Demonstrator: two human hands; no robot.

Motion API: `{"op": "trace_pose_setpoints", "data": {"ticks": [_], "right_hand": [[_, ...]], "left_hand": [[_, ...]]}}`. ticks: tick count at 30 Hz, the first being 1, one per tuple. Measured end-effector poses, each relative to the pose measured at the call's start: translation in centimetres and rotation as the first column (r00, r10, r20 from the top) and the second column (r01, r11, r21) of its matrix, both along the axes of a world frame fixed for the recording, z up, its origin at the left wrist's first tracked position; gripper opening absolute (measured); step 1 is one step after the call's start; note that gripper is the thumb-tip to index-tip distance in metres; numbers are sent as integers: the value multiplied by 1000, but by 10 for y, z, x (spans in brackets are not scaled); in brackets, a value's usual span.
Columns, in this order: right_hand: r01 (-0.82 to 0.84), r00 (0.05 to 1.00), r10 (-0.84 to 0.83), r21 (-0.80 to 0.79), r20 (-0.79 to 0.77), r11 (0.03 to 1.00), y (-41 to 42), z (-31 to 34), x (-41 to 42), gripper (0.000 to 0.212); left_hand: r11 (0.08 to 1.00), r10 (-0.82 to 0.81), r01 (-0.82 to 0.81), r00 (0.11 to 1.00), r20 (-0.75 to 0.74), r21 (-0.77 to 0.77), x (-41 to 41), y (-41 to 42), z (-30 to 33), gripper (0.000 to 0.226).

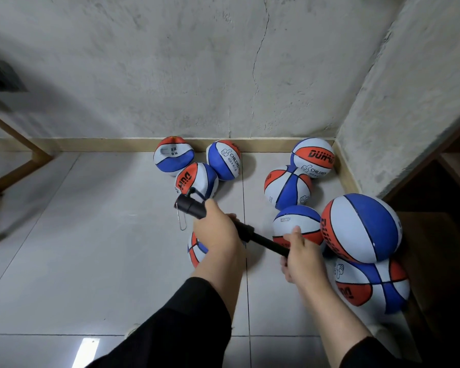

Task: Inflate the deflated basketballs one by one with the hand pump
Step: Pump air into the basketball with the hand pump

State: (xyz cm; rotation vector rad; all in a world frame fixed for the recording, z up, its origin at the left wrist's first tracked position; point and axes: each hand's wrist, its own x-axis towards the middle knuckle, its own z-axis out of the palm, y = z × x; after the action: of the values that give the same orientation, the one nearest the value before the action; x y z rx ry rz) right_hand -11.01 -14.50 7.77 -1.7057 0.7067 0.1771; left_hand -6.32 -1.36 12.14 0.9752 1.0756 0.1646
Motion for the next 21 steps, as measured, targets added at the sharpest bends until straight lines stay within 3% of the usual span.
{"op": "trace_pose_setpoints", "data": {"ticks": [4, 10, 14, 18, 21], "right_hand": [[14, 999, -13, 25, -36, 1000, -11, -4, -10, 50], [-34, 998, 37, -54, 48, 998, 20, -3, 1, 58], [-83, 994, 89, -94, 63, 992, 33, 1, 5, 56], [-109, 992, 111, -32, 58, 993, 34, 6, 7, 51], [-87, 996, 87, -1, 35, 996, 18, 5, 4, 51]], "left_hand": [[999, 8, -8, 1000, 0, 33, -1, 8, 3, 29], [998, -61, 61, 998, 5, 11, -13, -19, 1, 50], [999, -40, 40, 998, 39, 1, -18, -31, 4, 33], [997, -73, 73, 997, 39, -1, -12, -19, 4, 48], [999, -35, 35, 998, 43, 4, -6, -4, 4, 31]]}}
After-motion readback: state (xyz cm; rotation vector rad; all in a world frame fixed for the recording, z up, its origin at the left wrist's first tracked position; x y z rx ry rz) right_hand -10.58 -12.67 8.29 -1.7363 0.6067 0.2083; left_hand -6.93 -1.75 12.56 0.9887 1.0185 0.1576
